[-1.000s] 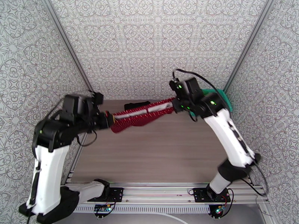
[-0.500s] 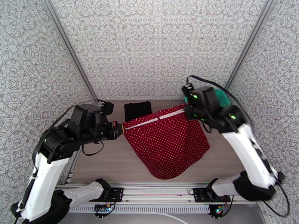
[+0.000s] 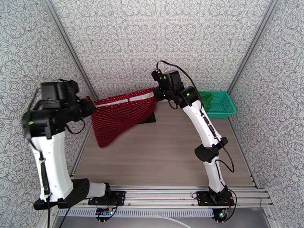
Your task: Fold and stack the mixed laundry pile
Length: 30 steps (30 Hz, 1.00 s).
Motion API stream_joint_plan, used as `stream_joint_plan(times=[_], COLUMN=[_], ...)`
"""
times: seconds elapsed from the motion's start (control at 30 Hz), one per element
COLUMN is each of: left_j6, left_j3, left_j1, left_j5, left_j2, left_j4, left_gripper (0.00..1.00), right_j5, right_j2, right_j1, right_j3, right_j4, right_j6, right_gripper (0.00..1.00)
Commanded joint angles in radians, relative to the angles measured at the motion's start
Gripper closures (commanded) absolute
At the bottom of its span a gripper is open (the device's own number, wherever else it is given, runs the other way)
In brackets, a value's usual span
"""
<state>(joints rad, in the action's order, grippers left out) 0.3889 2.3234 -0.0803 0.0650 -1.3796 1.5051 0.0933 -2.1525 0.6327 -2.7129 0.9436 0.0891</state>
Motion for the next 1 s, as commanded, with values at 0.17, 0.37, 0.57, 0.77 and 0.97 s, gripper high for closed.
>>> stream_joint_plan(times=[0.17, 0.37, 0.57, 0.77, 0.97], left_j6=[0.103, 0.397, 0.786, 0.959, 0.893], left_j3=[-0.422, -1.234, -1.651, -1.706, -1.619], left_j1=[-0.009, 0.096, 0.597, 1.031, 1.137], left_j5=[-0.107, 0.117, 0.012, -0.098, -0.006], left_j2=[0.293, 0.659, 0.859, 0.673, 0.263], left_j4=[-0.089, -0.383, -0.514, -0.648, -0.859], left_gripper=[1.00, 1.00, 1.00, 1.00, 1.00], right_j5=[0.120, -0.023, -0.220, -0.305, -0.380], right_j2=[0.179, 0.251, 0.332, 0.418, 0.413], right_j1=[-0.008, -0.008, -0.030, -0.066, -0.112], right_j3=[0.460, 1.002, 1.360, 1.501, 1.518], right_j4=[-0.363, -0.494, -0.557, -0.570, -0.549], right_j6=[0.044, -0.061, -0.073, -0.052, -0.080], right_gripper=[1.00, 1.00, 1.00, 1.00, 1.00])
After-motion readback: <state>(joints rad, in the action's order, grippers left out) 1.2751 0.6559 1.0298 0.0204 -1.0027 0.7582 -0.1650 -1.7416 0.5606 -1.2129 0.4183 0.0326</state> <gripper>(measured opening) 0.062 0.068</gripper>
